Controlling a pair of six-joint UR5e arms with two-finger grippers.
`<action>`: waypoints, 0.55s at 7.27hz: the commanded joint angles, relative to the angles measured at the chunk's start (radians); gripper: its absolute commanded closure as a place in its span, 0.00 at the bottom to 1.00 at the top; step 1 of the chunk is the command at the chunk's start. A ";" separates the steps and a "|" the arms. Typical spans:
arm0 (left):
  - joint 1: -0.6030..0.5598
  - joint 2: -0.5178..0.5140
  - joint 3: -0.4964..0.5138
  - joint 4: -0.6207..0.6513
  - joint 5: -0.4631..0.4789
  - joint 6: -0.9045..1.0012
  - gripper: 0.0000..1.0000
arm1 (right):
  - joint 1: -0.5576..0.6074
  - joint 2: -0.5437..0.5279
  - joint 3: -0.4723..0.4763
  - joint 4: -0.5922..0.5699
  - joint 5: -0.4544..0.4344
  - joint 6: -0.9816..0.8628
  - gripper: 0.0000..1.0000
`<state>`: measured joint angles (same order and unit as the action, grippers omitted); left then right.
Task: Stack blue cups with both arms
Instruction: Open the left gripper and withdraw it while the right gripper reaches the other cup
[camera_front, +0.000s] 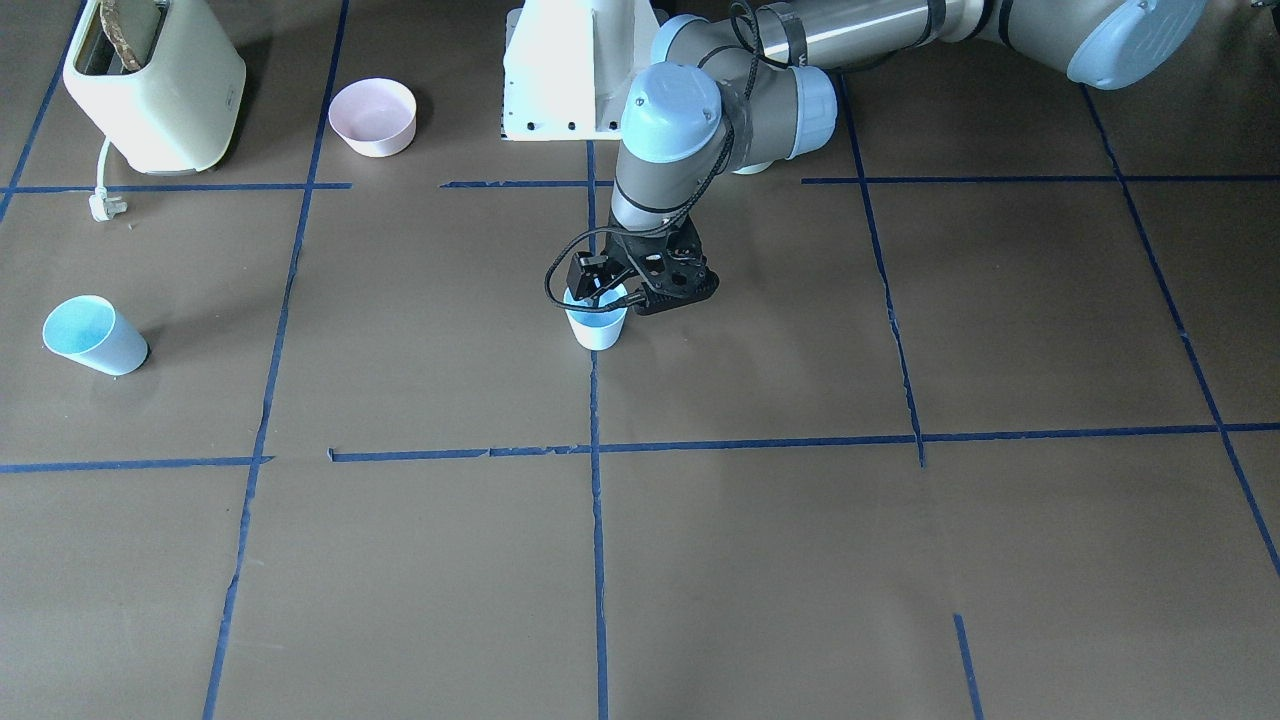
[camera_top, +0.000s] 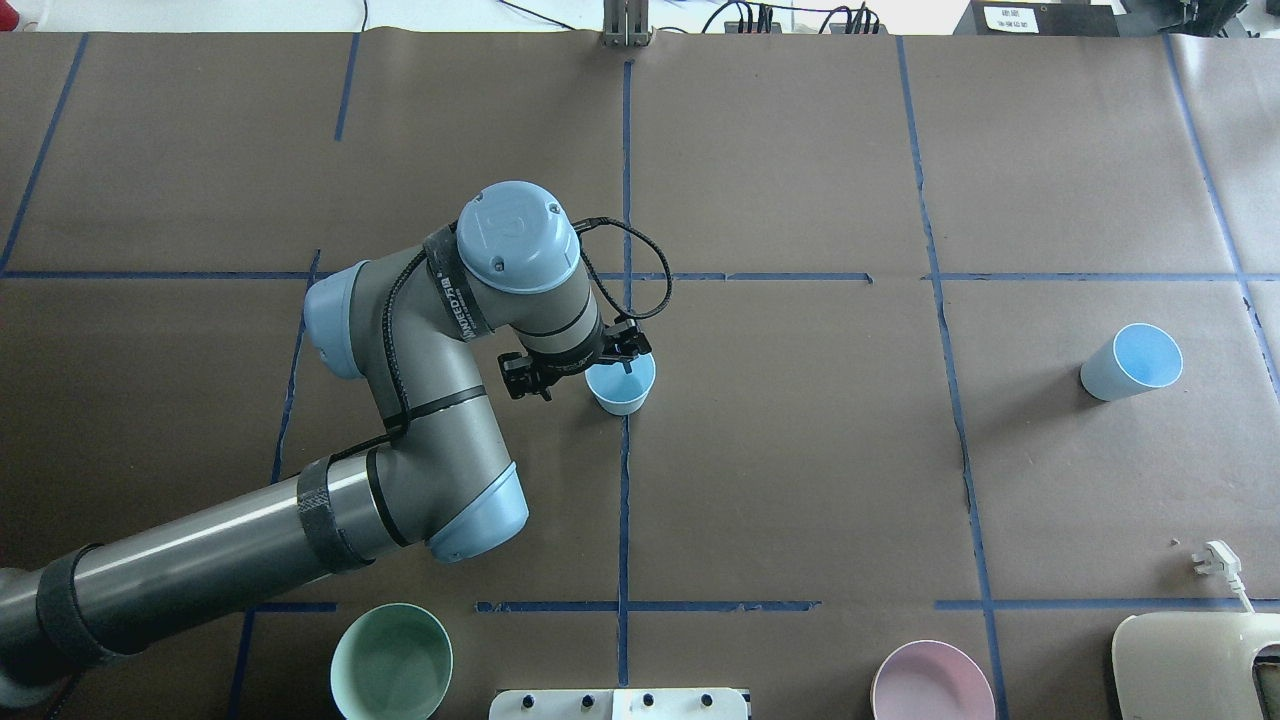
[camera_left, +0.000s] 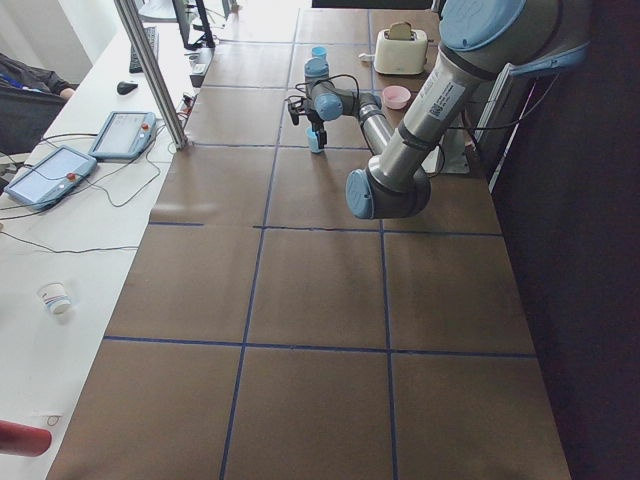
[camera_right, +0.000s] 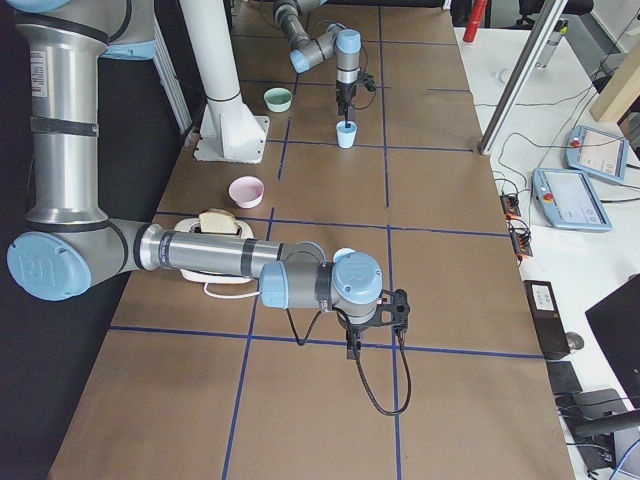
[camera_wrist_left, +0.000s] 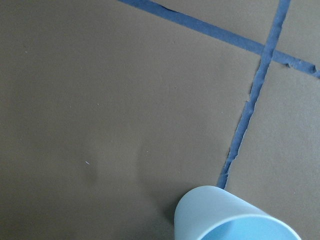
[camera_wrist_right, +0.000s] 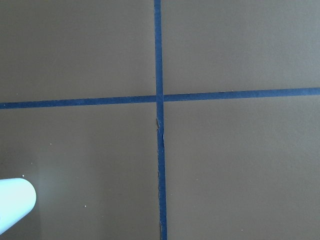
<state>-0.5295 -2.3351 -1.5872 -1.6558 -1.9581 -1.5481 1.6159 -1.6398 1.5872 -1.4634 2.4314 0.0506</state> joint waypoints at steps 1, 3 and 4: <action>-0.001 0.118 -0.205 0.028 -0.007 0.000 0.00 | -0.001 0.002 0.003 0.000 0.002 0.002 0.00; -0.041 0.174 -0.322 0.140 -0.001 0.052 0.00 | -0.007 0.008 0.055 0.000 0.002 0.005 0.00; -0.073 0.201 -0.392 0.192 -0.002 0.150 0.00 | -0.048 0.017 0.089 -0.008 0.006 0.029 0.00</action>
<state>-0.5679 -2.1660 -1.8988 -1.5300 -1.9600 -1.4864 1.6012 -1.6308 1.6370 -1.4648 2.4340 0.0602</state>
